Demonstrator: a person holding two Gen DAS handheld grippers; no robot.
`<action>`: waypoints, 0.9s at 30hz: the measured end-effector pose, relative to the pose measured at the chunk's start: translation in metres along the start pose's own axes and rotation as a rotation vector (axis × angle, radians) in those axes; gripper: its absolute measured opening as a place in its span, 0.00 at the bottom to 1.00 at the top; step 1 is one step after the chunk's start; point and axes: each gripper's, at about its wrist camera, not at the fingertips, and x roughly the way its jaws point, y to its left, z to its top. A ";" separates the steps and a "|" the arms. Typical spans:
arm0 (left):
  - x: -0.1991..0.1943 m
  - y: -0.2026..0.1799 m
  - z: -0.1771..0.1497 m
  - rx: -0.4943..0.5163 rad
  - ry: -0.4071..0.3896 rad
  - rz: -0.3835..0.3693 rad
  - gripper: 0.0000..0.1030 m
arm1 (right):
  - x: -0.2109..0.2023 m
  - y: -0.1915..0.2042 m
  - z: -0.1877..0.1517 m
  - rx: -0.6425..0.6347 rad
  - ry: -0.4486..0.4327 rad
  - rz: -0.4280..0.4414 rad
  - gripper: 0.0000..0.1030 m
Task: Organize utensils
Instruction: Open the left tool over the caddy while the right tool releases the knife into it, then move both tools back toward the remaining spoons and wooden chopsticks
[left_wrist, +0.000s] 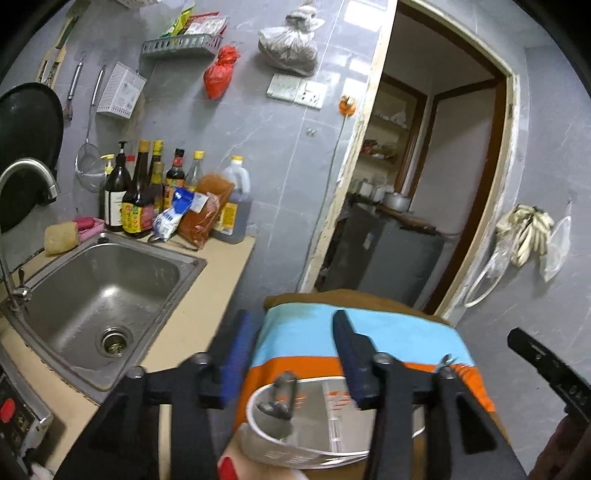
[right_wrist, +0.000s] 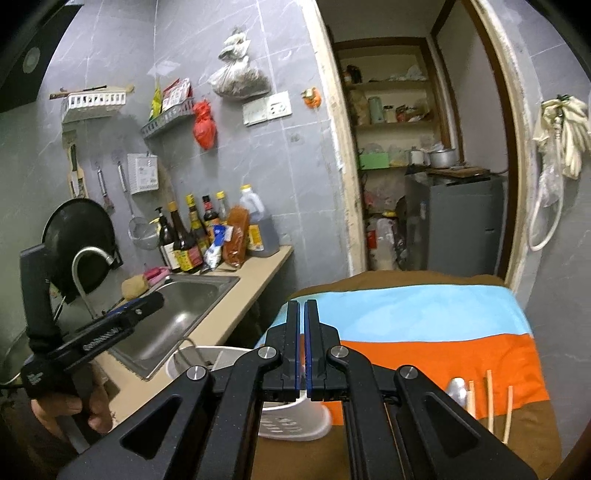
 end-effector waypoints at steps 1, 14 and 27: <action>-0.002 -0.003 0.001 0.003 -0.002 -0.006 0.46 | -0.004 -0.003 0.002 0.001 -0.006 -0.009 0.04; -0.026 -0.077 0.006 0.082 -0.036 -0.129 0.86 | -0.072 -0.060 0.019 0.006 -0.140 -0.161 0.72; -0.024 -0.162 -0.012 0.156 -0.068 -0.204 0.99 | -0.119 -0.133 0.026 0.019 -0.184 -0.318 0.95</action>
